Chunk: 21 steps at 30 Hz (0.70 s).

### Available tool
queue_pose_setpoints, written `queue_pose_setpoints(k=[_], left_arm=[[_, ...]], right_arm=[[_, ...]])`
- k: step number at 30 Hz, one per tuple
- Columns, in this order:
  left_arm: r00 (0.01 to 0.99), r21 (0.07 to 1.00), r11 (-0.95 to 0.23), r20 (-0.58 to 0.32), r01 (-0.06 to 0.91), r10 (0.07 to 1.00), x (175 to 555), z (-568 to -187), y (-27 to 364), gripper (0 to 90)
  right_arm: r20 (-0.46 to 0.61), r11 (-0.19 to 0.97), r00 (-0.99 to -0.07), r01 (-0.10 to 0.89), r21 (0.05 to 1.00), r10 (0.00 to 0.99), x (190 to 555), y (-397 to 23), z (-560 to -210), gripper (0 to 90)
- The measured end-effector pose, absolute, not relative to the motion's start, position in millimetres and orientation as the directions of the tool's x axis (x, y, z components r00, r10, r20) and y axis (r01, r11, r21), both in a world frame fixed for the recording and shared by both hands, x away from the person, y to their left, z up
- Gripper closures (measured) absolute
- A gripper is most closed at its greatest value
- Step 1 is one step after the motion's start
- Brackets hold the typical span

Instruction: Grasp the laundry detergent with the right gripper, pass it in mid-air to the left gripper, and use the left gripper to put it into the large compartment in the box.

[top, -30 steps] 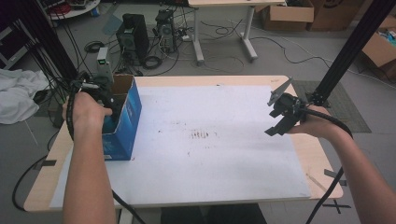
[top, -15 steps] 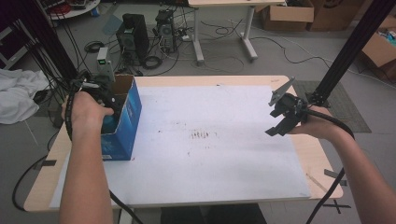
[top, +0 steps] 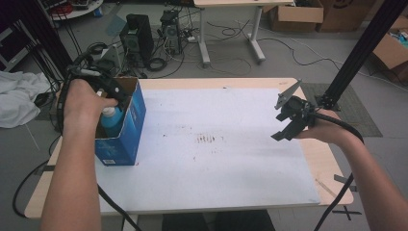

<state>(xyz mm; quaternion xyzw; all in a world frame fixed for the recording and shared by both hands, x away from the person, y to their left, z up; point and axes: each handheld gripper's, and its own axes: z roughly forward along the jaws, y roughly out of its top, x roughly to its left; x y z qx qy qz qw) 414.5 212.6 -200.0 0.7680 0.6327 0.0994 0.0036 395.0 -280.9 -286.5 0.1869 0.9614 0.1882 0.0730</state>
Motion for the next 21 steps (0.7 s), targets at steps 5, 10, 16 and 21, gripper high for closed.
queue_pose_setpoints(k=[5,10,16,21], left_arm=[[0.275,0.217,-0.296,0.125,0.93,0.953,412,-186,190,19.0],[0.367,0.247,-0.383,0.11,0.89,0.924,414,-188,163,18.3],[0.445,0.252,-0.454,0.094,0.855,0.891,423,-199,132,17.8],[0.515,0.268,-0.518,0.087,0.812,0.853,429,-209,109,17.9]], right_arm=[[-0.063,0.855,-0.919,0.334,0.396,0.388,395,-279,-285,22.4],[-0.053,0.854,-0.921,0.334,0.4,0.385,393,-280,-284,22.2],[-0.048,0.85,-0.922,0.333,0.409,0.384,391,-282,-280,21.9],[-0.048,0.85,-0.925,0.325,0.415,0.377,389,-282,-276,21.2]])
